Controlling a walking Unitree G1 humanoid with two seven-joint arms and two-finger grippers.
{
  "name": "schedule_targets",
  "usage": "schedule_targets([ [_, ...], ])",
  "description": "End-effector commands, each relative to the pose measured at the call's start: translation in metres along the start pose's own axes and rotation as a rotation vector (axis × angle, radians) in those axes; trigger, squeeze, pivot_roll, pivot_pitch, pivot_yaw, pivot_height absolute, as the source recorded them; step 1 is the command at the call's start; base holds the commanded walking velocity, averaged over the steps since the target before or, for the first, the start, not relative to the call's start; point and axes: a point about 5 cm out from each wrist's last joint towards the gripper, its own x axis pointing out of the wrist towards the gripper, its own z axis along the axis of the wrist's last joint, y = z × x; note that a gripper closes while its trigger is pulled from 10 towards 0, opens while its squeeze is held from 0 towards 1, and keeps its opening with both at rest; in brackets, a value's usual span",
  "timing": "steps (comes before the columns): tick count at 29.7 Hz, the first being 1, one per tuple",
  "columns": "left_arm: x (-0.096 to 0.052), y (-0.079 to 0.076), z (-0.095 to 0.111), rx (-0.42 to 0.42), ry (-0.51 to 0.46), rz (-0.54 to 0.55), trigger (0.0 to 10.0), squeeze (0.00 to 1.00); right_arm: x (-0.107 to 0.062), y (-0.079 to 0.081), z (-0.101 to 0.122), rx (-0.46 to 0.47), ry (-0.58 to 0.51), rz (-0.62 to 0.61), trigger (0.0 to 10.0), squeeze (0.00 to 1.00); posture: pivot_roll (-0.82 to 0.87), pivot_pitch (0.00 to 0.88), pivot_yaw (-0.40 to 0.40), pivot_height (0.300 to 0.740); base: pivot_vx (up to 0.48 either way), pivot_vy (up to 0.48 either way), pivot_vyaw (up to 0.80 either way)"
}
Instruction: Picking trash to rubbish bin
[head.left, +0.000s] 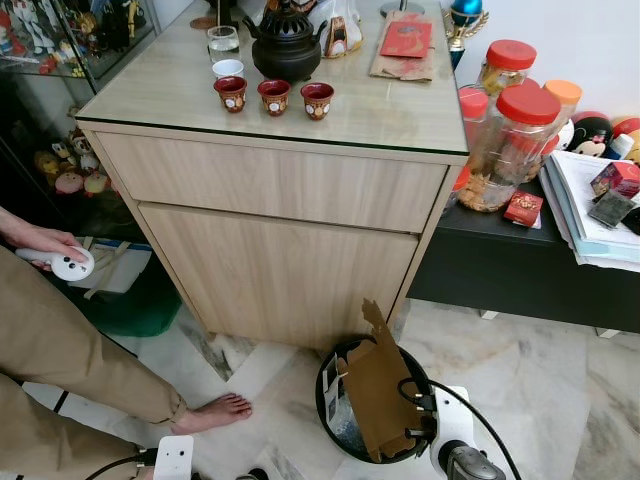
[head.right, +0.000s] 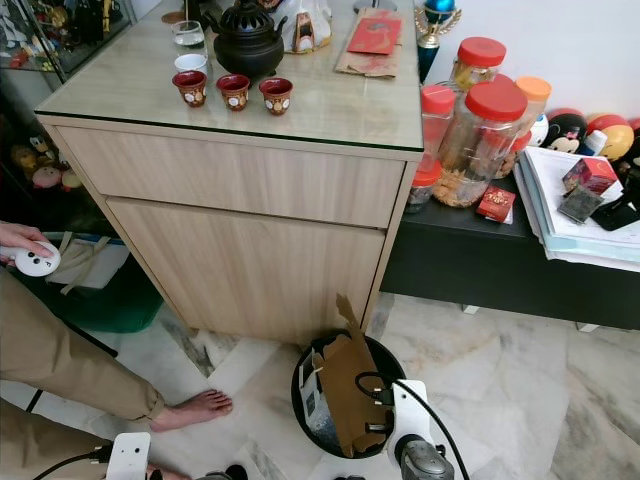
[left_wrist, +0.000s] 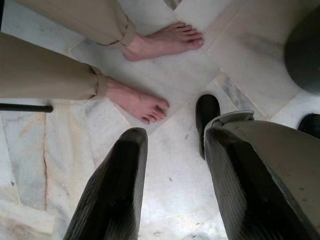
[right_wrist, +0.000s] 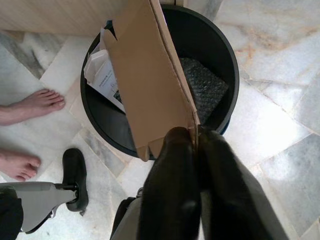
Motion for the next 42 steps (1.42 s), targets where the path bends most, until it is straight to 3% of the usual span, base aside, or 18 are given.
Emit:
schedule_targets([
  [1, -0.003, 0.002, -0.012, -0.011, 0.041, 0.006, 10.0, 0.00, -0.001, -0.003, -0.006, 0.008, 0.019, -0.005, 10.0, 1.00, 0.11, 0.212, -0.039, 0.740, 0.000, 0.000, 0.00],
  [25, -0.003, -0.003, -0.011, -0.005, 0.036, -0.022, 10.0, 0.00, -0.005, -0.013, -0.014, 0.029, 0.030, -0.039, 10.0, 1.00, 0.11, 0.187, -0.033, 0.740, 0.000, 0.000, 0.00],
  [26, -0.003, -0.003, -0.011, -0.006, 0.036, -0.023, 10.0, 0.00, -0.005, -0.013, -0.015, 0.024, 0.032, -0.042, 10.0, 0.84, 0.11, 0.189, -0.034, 0.740, 0.000, 0.000, 0.00],
  [27, -0.003, -0.004, -0.011, -0.005, 0.037, -0.023, 10.0, 0.00, -0.005, -0.014, -0.015, 0.018, 0.036, -0.045, 10.0, 0.00, 0.11, 0.193, -0.034, 0.740, 0.000, 0.000, 0.00],
  [42, -0.005, 0.002, -0.017, 0.020, 0.057, 0.010, 10.0, 0.00, -0.009, -0.016, -0.030, 0.026, 0.082, -0.056, 10.0, 0.00, 0.11, 0.193, -0.033, 0.740, 0.000, 0.000, 0.00],
])
